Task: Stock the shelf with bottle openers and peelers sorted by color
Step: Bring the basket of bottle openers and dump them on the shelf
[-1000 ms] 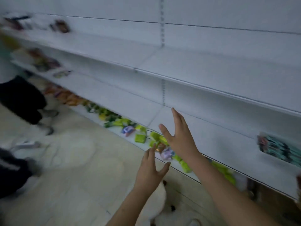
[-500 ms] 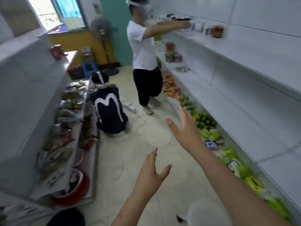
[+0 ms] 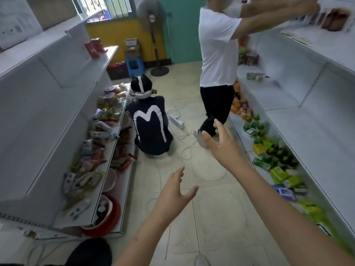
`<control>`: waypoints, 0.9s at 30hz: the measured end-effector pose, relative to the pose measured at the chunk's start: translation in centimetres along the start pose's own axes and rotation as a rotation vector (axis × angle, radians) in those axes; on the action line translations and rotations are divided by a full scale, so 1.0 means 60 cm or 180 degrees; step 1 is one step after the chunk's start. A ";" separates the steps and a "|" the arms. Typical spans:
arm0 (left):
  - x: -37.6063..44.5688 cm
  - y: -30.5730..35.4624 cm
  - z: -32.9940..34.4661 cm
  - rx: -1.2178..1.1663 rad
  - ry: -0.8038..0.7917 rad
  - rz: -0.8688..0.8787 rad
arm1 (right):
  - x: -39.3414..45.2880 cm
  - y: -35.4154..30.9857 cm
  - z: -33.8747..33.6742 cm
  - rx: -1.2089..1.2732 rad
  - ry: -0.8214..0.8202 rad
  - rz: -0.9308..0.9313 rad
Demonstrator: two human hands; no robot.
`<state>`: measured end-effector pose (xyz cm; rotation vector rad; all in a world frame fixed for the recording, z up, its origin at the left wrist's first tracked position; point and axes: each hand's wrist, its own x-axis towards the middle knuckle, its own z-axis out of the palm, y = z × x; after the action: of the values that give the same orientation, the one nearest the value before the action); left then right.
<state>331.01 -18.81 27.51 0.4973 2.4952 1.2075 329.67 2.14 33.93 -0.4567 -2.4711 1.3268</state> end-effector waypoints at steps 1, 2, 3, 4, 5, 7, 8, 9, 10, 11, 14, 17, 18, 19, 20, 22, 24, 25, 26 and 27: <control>0.023 0.004 -0.004 -0.0013 0.0001 -0.0029 | 0.025 0.005 0.000 -0.0006 -0.0019 -0.0017; 0.047 0.007 -0.007 -0.0037 0.0019 -0.0051 | 0.050 0.009 0.002 -0.0031 -0.0048 -0.0035; 0.071 0.009 -0.008 -0.0086 0.0050 -0.0094 | 0.077 0.013 0.005 -0.0058 -0.0089 -0.0044; 0.094 0.010 -0.009 -0.0153 0.0083 -0.0146 | 0.103 0.018 0.009 -0.0077 -0.0123 -0.0054; 0.116 0.010 -0.009 -0.0210 0.0101 -0.0195 | 0.129 0.023 0.013 -0.0084 -0.0148 -0.0060; 0.158 0.007 -0.008 -0.0251 0.0088 -0.0257 | 0.179 0.031 0.025 -0.0068 -0.0192 -0.0059; 0.179 0.005 -0.009 -0.0261 0.0074 -0.0280 | 0.205 0.035 0.032 -0.0055 -0.0210 -0.0058; 0.202 0.004 -0.010 -0.0269 0.0063 -0.0300 | 0.230 0.039 0.039 -0.0046 -0.0221 -0.0064; 0.225 0.001 -0.013 -0.0273 0.0058 -0.0311 | 0.255 0.043 0.047 -0.0040 -0.0239 -0.0062; 0.250 -0.002 -0.016 -0.0276 0.0045 -0.0331 | 0.281 0.048 0.056 -0.0035 -0.0264 -0.0052; 0.343 -0.013 -0.032 -0.0358 0.0035 -0.0377 | 0.369 0.058 0.089 -0.0051 -0.0327 -0.0017; 0.459 -0.030 -0.052 -0.0499 0.0084 -0.0374 | 0.475 0.062 0.128 -0.0134 -0.0390 -0.0061; 0.498 -0.033 -0.062 -0.0545 0.0099 -0.0374 | 0.513 0.062 0.140 -0.0154 -0.0424 -0.0069; 0.536 -0.035 -0.073 -0.0581 0.0118 -0.0378 | 0.552 0.060 0.152 -0.0171 -0.0460 -0.0073; 0.573 -0.035 -0.087 -0.0606 0.0140 -0.0384 | 0.593 0.056 0.163 -0.0201 -0.0491 -0.0075; 0.643 -0.033 -0.117 -0.0643 0.0181 -0.0420 | 0.672 0.047 0.180 -0.0307 -0.0535 -0.0073; 0.710 -0.025 -0.145 -0.0634 0.0185 -0.0417 | 0.745 0.037 0.192 -0.0366 -0.0550 -0.0094; 0.745 -0.021 -0.157 -0.0611 0.0191 -0.0399 | 0.781 0.034 0.196 -0.0377 -0.0538 -0.0112; 0.781 -0.016 -0.168 -0.0580 0.0195 -0.0381 | 0.815 0.032 0.198 -0.0374 -0.0506 -0.0121; 0.815 -0.011 -0.176 -0.0549 0.0190 -0.0374 | 0.848 0.034 0.201 -0.0352 -0.0465 -0.0128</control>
<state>282.99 -4.80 26.59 0.2706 2.4025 1.3929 279.05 15.11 31.45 -0.3443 -2.6686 1.2537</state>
